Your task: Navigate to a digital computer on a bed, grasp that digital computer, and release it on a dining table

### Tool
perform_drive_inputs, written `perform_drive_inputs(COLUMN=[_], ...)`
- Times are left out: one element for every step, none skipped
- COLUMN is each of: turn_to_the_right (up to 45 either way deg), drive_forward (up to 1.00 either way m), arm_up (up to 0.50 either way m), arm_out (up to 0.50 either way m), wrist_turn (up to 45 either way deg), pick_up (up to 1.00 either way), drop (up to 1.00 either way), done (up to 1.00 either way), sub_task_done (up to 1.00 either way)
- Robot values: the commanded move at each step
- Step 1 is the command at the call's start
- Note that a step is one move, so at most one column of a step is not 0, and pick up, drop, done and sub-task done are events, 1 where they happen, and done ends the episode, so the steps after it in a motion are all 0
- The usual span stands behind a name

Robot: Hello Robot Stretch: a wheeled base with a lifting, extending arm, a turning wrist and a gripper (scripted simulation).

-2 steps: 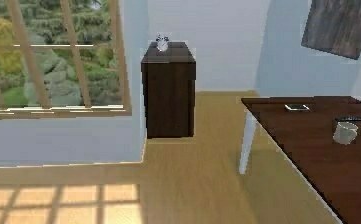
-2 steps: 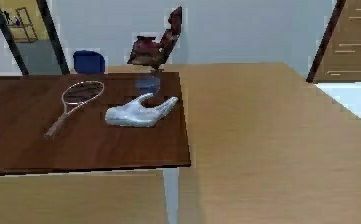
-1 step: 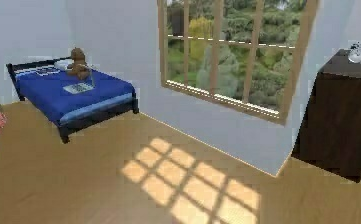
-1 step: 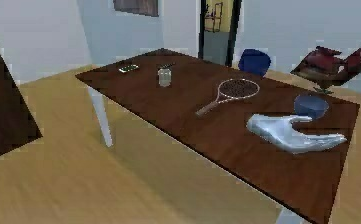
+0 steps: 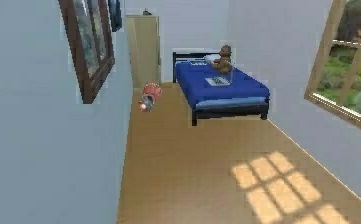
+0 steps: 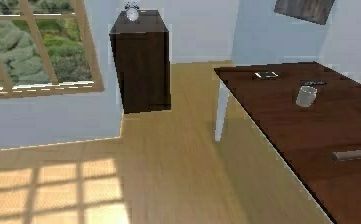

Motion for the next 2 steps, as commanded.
perform_drive_inputs(turn_to_the_right=[0.0,-3.0], drive_forward=[1.0,0.0], arm_up=[0.0,0.0], arm_out=[0.0,0.0], wrist_turn=[0.0,0.0], pick_up=[0.0,0.0], drop=[0.0,0.0], done=[0.0,0.0], sub_task_done=[0.0,0.0])
